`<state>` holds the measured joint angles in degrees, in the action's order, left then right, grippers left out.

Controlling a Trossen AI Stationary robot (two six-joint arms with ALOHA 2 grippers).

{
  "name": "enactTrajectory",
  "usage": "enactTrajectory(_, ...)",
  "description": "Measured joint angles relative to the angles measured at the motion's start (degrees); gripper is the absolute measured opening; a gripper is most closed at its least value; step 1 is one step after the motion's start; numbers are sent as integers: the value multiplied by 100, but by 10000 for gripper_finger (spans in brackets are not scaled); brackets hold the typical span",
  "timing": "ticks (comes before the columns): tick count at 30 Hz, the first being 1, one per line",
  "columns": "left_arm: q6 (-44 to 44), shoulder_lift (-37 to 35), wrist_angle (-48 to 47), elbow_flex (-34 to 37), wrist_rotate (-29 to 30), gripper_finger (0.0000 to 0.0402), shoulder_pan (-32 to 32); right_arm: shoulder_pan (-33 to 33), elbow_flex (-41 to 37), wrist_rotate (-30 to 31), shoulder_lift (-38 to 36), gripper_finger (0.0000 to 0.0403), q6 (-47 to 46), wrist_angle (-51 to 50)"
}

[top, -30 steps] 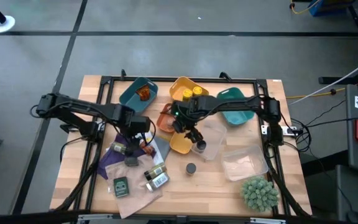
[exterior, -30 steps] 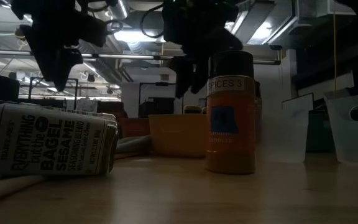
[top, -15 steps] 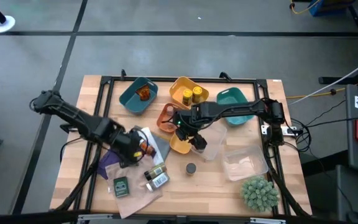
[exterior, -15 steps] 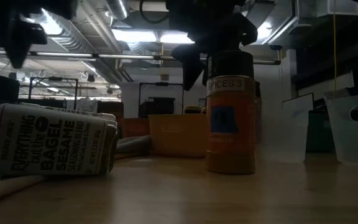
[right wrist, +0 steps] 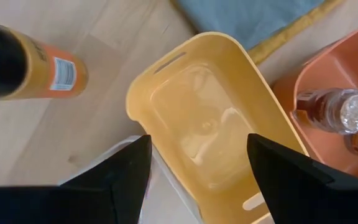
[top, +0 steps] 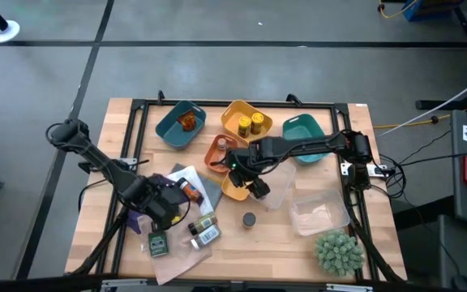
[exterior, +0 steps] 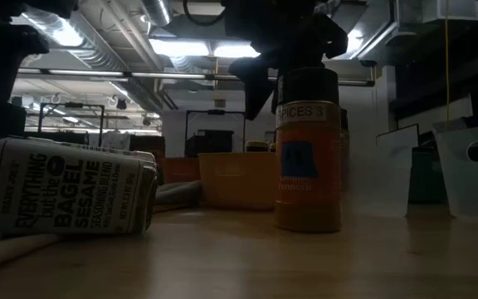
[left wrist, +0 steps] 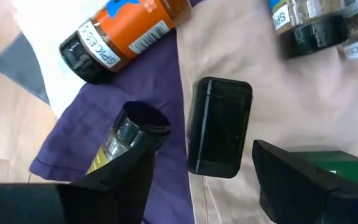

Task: Sort spices by type
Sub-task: Put the black seasoning can into the small yellow bin

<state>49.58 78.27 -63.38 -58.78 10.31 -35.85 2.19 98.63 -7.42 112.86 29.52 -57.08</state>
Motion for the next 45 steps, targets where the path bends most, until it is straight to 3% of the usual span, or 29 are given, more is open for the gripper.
enactTrajectory(13, -50, 478, 131, 4, 257, 253, -167, 9, 0, 98, -21, 264, -221, -62)
enactTrajectory(21, -94, 913, 258, 9, 240, 249, -128, 9, -2, 105, -477, 264, -336, -518)
enactTrajectory(25, -222, 1006, 530, 9, 221, 209, -101, 9, -2, 393, -846, 264, -528, -780)
enactTrajectory(30, -313, 1013, 571, 9, 203, 122, -27, 9, -2, 698, -1304, 264, -874, -1130)
enactTrajectory(33, -433, 1002, 548, -3, 158, 111, 72, 9, -11, 706, -1589, 264, -1046, -1268)
enactTrajectory(39, -967, 802, 532, -173, -94, 111, 414, 9, -609, 706, -2282, 264, -1170, -1009)
enactTrajectory(45, -1376, 313, 523, -507, -113, 111, 923, 9, -1836, 708, -3033, 264, -1404, -25)
